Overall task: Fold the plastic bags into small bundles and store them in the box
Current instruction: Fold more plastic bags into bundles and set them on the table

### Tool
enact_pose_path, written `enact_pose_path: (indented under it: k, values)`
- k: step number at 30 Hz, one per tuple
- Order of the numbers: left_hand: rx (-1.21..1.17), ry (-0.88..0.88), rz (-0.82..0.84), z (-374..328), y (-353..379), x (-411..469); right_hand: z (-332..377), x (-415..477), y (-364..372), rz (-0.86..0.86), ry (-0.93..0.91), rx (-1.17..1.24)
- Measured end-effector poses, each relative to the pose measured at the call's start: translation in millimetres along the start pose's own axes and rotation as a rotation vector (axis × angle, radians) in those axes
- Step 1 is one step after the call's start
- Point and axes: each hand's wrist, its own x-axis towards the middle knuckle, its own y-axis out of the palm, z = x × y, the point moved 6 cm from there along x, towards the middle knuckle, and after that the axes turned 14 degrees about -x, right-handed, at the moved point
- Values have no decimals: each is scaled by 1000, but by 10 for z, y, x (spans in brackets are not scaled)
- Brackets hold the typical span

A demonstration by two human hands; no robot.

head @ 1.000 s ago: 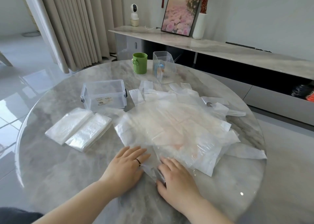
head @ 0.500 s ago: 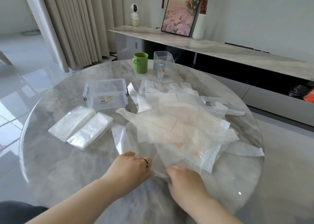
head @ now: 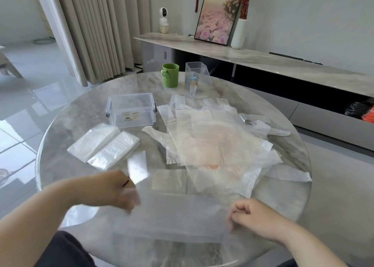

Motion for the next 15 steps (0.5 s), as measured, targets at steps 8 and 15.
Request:
enact_pose_path:
  k: [8, 15]
  values:
    - [-57, -99, -450, 257, -368, 328, -54, 344, -208, -365, 59, 81]
    - [94, 105, -557, 67, -365, 481, 45, 679, -215, -339, 79, -39]
